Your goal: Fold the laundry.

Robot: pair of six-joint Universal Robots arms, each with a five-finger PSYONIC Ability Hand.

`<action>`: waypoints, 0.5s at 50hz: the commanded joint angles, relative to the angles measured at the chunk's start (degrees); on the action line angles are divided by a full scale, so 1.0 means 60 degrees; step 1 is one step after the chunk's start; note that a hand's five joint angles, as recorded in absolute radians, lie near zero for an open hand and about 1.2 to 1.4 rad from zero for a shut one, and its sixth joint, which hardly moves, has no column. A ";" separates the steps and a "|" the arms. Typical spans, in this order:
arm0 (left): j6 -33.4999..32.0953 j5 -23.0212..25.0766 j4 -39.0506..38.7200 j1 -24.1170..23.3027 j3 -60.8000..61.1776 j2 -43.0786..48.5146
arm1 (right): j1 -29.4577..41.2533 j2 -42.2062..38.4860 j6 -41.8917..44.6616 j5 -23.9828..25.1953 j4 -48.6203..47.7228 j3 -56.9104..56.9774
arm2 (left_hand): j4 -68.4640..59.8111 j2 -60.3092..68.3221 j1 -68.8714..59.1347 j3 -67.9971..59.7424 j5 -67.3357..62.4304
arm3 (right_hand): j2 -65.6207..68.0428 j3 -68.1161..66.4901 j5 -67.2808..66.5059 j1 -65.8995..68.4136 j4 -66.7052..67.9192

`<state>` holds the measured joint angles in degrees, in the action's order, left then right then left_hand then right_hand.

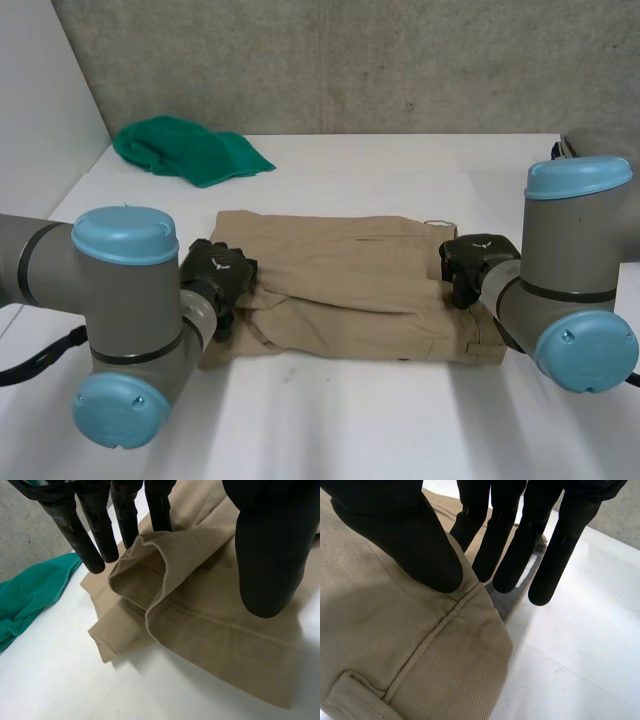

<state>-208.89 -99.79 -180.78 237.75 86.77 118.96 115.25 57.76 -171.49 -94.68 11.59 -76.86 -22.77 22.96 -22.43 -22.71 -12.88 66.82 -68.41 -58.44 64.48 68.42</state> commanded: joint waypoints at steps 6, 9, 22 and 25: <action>-0.0136 0.0562 -0.0148 0.0218 -0.0487 0.0621 | -0.0063 0.0027 0.0017 0.0194 -0.0013 -0.0140 | -0.2697 0.2665 -0.2753 -0.2706 -0.2678 | 0.2196 -0.1932 -0.1927 0.2587 0.1929; -0.0166 0.0591 -0.0235 0.0277 -0.0605 0.0753 | -0.0048 0.0027 0.0032 0.0194 -0.0013 -0.0140 | -0.3791 0.3759 -0.3848 -0.3800 -0.3772 | 0.2196 -0.1932 -0.1927 0.2587 0.1929; -0.0532 0.1337 0.0582 0.0775 0.0096 -0.1117 | -0.0077 0.1651 0.3659 0.0837 0.1260 -0.1046 | -0.9538 0.9506 -0.9595 -0.9548 -0.9520 | 0.2196 -0.1932 -0.1927 0.2587 0.1929; -0.0517 0.2142 0.2206 0.0892 0.0975 -0.2524 | -0.0194 0.2779 0.5901 0.1525 0.1568 -0.2217 | -0.9538 0.9506 -0.9595 -0.9548 -0.9520 | 0.2196 -0.1932 -0.1927 0.2587 0.1929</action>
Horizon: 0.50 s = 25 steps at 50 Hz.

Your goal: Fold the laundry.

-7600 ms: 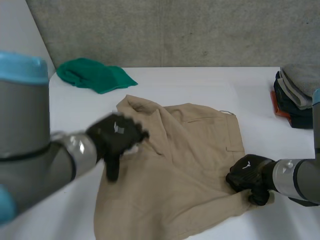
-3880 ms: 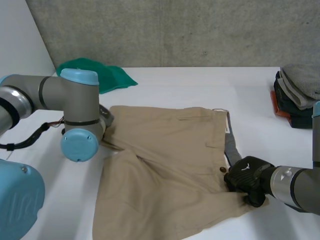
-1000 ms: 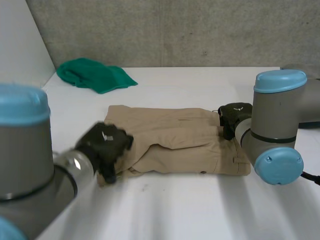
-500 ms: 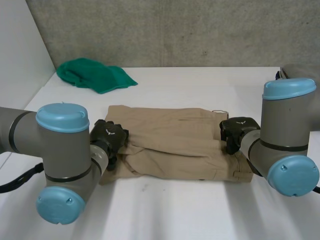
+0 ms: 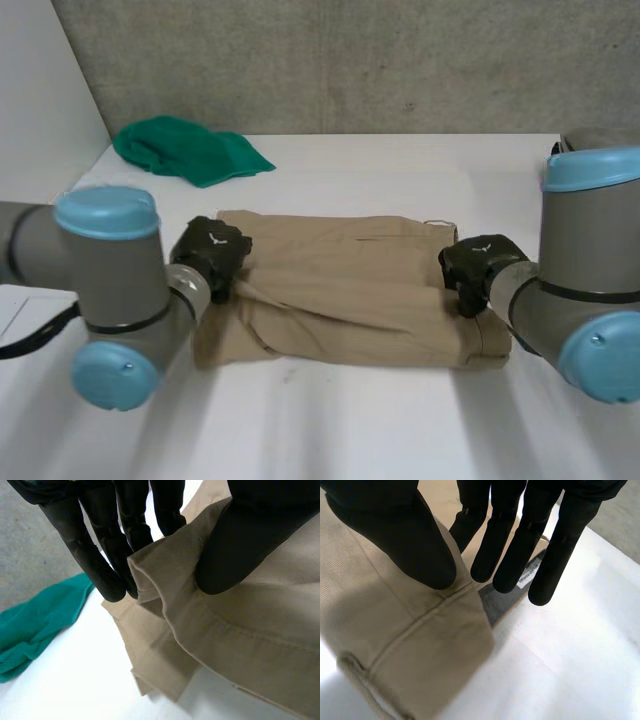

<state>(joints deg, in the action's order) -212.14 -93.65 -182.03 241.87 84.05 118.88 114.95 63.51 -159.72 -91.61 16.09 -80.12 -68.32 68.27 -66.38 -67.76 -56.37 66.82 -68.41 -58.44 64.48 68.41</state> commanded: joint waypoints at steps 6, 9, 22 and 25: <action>0.0010 0.2701 0.5594 0.0499 0.2719 -0.4138 | -0.0744 0.2907 0.8115 0.2552 0.1858 -0.3535 | -0.1946 0.1955 -0.2270 -0.2039 -0.2272 | 0.2196 -0.1932 -0.1927 0.2587 0.1931; -0.0136 0.3169 0.6590 0.0485 0.2852 -0.3979 | -0.0877 0.2631 0.7990 0.2657 0.1977 -0.3463 | -0.1946 0.1955 -0.2270 -0.2039 -0.2272 | 0.2196 -0.1932 -0.1927 0.2587 0.1931; -0.0196 0.1253 0.4954 0.0602 -0.1934 -0.1065 | -0.0819 0.0814 0.3683 0.2086 0.0558 -0.0505 | -0.1946 0.1955 -0.2270 -0.2039 -0.2272 | 0.2196 -0.1932 -0.1927 0.2587 0.1931; -0.0034 0.0901 0.4500 0.0748 -0.3706 0.0019 | -0.0760 0.0169 0.2979 0.1808 -0.0569 0.0359 | -0.1946 0.1955 -0.2270 -0.2039 -0.2272 | 0.2196 -0.1932 -0.1927 0.2587 0.1931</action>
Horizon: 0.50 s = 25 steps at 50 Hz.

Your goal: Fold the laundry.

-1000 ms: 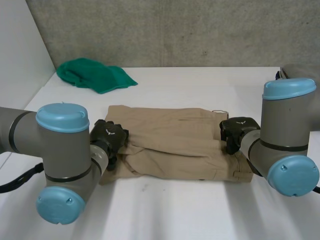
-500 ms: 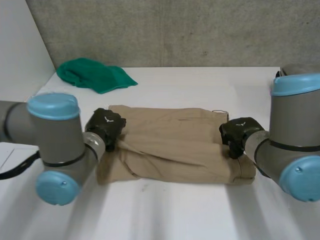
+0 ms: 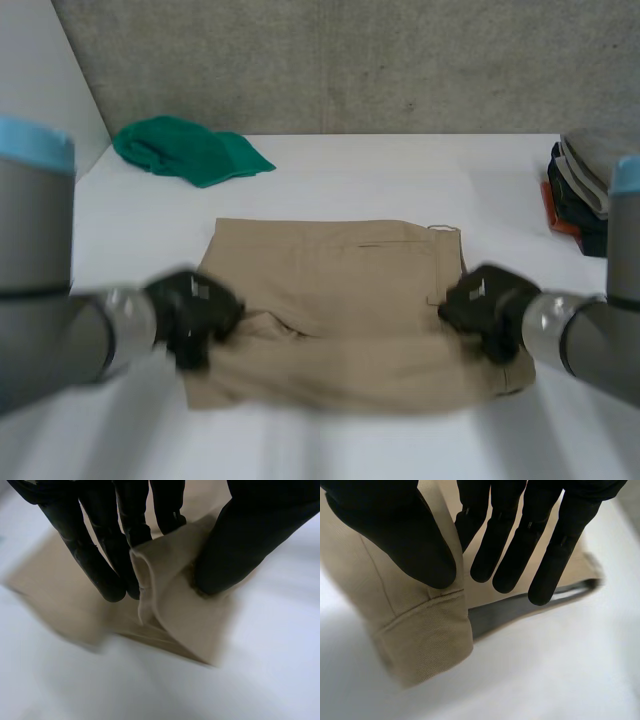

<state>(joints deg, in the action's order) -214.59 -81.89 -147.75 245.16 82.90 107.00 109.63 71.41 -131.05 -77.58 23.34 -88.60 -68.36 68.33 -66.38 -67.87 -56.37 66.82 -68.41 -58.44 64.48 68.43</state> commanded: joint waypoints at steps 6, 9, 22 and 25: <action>0.0360 -0.1307 -0.1362 0.0405 -0.6866 0.4616 | 0.0550 -0.2858 -0.2416 -0.1291 -0.4397 0.3425 | -0.1939 0.1945 -0.2270 -0.2021 -0.2272 | 0.2196 -0.1932 -0.1926 0.2587 0.1929; 0.0330 -0.1337 -0.1391 0.0376 -0.8375 0.5920 | 0.0785 -0.3898 -0.2314 -0.1672 -0.5540 0.4318 | -0.1939 0.1945 -0.2270 -0.2021 -0.2272 | 0.2196 -0.1932 -0.1926 0.2587 0.1929; 0.1222 -0.1571 -0.2532 0.0230 -1.0874 0.6954 | 0.0962 -0.5999 -0.2267 -0.3079 -0.6953 0.6389 | 0.9727 -0.9722 0.9396 0.9646 0.9395 | -0.9470 0.9734 0.9741 -0.9080 -0.9738; 0.1692 -0.1585 -0.2870 0.0230 -0.9880 0.6119 | 0.0874 -0.4917 -0.3701 -0.3183 -0.6032 0.5833 | 0.9727 -0.9722 0.9396 0.9646 0.9395 | -0.9470 0.9734 0.9741 -0.9080 -0.9738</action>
